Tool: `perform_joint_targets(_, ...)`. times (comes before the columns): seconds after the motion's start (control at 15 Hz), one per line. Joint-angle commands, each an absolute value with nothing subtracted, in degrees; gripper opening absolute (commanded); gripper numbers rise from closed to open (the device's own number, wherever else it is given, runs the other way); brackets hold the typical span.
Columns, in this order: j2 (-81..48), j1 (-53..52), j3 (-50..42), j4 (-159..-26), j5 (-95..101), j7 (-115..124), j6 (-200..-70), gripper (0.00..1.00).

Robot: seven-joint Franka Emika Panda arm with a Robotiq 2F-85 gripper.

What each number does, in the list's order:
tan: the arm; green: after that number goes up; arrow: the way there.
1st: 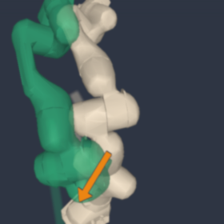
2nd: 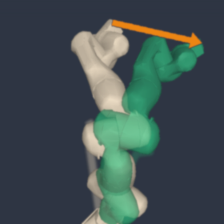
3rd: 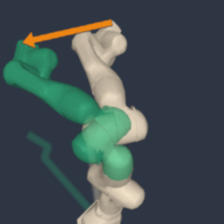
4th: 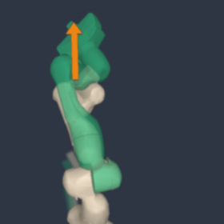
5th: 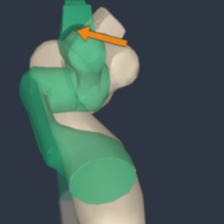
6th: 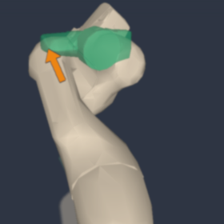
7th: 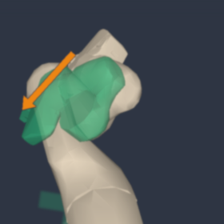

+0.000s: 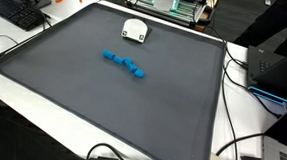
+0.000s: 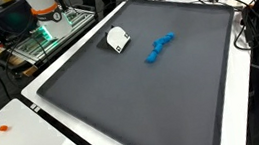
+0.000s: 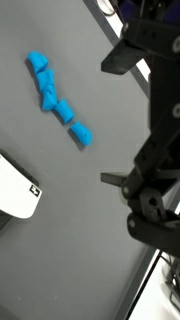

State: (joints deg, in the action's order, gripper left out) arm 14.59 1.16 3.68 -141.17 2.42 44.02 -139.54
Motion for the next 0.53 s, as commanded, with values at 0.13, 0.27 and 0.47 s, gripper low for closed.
perform_joint_targets(0.13,10.0,-1.1,4.2,-134.2,1.0,27.3,-137.3,1.00)
perform_joint_targets(0.27,8.0,-1.7,4.4,-132.4,1.0,21.3,-137.1,1.00)
perform_joint_targets(0.47,5.1,-2.6,4.3,-130.1,1.0,12.6,-136.3,1.00)
